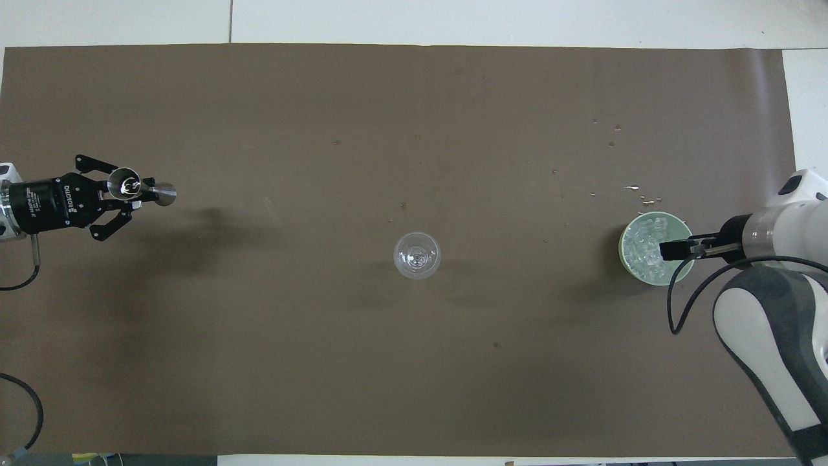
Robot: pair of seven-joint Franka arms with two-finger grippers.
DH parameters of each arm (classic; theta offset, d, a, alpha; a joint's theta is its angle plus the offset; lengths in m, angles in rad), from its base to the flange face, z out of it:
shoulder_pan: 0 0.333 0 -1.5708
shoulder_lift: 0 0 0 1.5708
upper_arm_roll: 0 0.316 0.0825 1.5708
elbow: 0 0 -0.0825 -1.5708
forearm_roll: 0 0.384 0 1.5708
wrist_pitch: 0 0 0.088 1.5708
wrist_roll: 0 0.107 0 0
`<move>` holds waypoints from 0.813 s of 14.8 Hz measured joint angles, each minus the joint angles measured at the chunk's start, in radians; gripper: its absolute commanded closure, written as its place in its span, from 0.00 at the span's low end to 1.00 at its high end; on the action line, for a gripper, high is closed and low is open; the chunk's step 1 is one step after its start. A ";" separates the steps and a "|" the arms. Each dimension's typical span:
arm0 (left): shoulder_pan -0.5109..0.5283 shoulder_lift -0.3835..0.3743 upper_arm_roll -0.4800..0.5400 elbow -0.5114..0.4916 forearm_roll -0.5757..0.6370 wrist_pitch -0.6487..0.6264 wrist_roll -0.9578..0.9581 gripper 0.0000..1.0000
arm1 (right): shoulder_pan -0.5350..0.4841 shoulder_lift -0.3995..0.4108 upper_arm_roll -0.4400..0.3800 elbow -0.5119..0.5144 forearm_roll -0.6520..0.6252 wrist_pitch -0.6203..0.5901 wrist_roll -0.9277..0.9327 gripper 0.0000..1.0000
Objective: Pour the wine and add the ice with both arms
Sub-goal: 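Grasp the jigger with the left gripper while the right gripper reaches the bowl, then carry the jigger with the left gripper to above the clear cup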
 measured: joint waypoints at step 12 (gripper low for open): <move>-0.494 -0.214 -0.008 -0.044 0.224 0.105 -0.385 1.00 | -0.024 0.109 0.002 -0.085 0.000 0.185 -0.027 0.27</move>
